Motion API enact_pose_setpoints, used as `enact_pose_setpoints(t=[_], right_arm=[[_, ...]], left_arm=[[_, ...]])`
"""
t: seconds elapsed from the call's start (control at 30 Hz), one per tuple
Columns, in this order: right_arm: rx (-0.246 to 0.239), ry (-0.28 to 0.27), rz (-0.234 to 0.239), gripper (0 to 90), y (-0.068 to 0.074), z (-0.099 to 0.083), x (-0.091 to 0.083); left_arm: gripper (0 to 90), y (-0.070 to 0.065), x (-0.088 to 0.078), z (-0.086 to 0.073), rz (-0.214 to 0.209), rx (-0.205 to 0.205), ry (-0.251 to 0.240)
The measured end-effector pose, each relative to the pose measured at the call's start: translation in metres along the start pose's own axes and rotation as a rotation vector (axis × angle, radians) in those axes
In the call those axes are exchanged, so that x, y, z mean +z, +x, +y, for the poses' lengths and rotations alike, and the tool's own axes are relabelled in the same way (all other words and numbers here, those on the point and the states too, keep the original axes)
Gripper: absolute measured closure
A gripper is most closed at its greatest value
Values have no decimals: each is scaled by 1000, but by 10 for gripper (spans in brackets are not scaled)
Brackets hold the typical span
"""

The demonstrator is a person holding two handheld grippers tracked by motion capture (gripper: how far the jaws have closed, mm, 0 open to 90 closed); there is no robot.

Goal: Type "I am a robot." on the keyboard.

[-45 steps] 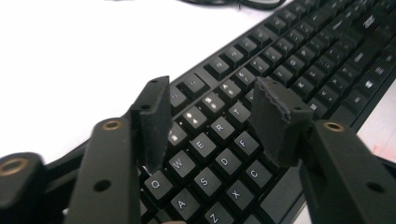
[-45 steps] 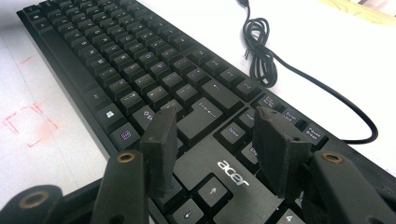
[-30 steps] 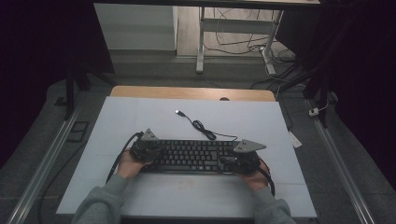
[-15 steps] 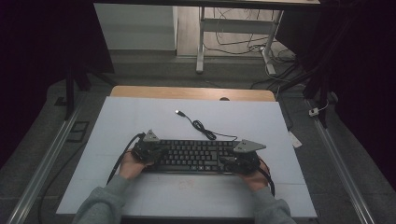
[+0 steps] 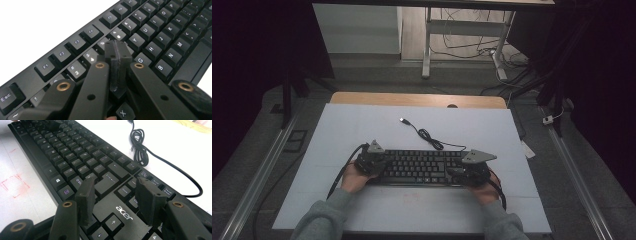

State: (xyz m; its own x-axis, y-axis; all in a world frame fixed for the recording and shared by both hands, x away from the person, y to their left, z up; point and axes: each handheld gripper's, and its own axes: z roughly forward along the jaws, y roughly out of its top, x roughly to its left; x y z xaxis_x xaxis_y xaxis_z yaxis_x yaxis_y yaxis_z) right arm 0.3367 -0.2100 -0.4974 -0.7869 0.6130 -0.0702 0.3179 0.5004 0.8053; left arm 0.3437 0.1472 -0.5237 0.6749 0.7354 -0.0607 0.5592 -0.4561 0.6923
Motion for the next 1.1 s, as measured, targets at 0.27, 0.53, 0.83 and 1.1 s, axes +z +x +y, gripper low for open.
enact_pose_setpoints(t=[0.27, 0.53, 0.83, 1.1], right_arm=[[7, -2, 4, 502, 0, 0, -1], [8, -4, 3, 500, 0, 0, -1], [5, 0, 0, 499, 0, 0, -1], [5, 0, 2, 500, 0, 0, -1]], left_arm=[[884, 1, -16, 1, 13, -6, -55], [786, 1, -39, -3, -9, -30, -108], [500, 2, -46, -11, 26, -64, -101], [407, 6, -47, -13, 37, -84, -87]])
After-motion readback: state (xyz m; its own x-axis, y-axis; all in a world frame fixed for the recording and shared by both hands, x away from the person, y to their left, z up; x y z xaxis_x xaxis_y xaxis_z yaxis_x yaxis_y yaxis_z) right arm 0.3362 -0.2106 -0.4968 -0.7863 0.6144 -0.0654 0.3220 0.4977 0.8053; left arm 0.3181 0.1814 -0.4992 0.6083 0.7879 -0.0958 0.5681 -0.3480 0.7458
